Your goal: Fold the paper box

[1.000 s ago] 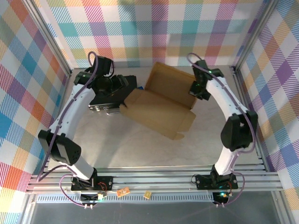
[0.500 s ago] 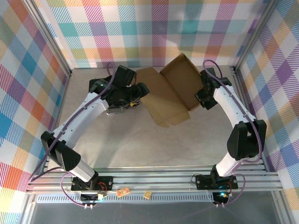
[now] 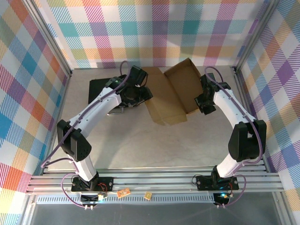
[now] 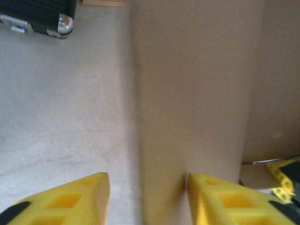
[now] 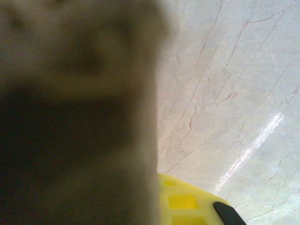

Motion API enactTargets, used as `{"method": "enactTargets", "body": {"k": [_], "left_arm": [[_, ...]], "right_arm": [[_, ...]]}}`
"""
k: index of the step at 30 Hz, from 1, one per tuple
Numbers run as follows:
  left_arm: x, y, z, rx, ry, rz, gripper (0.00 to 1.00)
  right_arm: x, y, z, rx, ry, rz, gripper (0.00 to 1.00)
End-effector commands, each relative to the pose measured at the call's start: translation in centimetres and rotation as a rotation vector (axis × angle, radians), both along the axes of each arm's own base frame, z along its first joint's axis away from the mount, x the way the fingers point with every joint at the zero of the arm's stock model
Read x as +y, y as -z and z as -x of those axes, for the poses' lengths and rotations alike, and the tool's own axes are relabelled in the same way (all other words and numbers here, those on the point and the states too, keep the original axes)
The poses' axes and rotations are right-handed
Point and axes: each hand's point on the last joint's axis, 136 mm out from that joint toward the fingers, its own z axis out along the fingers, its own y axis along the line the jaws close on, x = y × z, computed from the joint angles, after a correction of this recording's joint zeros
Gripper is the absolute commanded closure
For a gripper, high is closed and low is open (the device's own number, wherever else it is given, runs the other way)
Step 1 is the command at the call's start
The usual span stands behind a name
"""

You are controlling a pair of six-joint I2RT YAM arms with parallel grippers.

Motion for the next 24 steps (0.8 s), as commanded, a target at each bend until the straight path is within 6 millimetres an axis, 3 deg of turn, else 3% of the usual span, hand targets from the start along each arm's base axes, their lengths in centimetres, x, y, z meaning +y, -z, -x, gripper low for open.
{"method": "enactTargets", "body": {"k": [1,4,6,7,8,10,12,15,21,24], "left_arm": [[-0.1,0.2,-0.4,-0.020,0.040,-0.057,0.65],[-0.2,0.9,-0.8,-0.026,0.074,-0.113,0.81],[0.2,1.0,-1.2,-0.042,0.109,-0.179,1.00],[0.5,1.1,-1.3,-0.041,0.125,-0.216,1.00],[0.8,1.2,-1.3,-0.039,0.151,-0.255,1.00],[1.1,1.1,-1.4,-0.039,0.202,-0.311,1.00],[1.1,0.5,-1.6,-0.063,0.263,-0.343,1.00],[1.3,-0.1,-1.8,-0.095,0.346,-0.394,1.00],[0.8,-0.2,-1.2,-0.069,0.570,-0.474,1.00],[0.6,-0.1,-0.9,-0.066,0.693,-0.510,1.00]], "right_arm": [[0.8,-0.7,0.4,-0.023,0.028,-0.054,1.00],[1.4,-0.1,1.0,-0.005,0.032,-0.084,1.00],[2.0,0.2,1.4,0.007,0.019,-0.108,1.00],[2.3,0.3,1.6,0.009,0.007,-0.119,1.00],[2.7,0.2,1.6,0.006,-0.017,-0.135,0.93],[3.4,-0.2,1.6,-0.012,-0.084,-0.155,0.67],[3.9,-1.7,1.2,-0.067,-0.196,-0.137,0.51],[4.9,-5.2,0.4,-0.196,-0.384,-0.107,0.42],[6.5,-12.3,-0.9,-0.466,-0.720,-0.028,0.38],[8.2,-14.4,-2.3,-0.611,-0.906,0.009,0.40]]}}
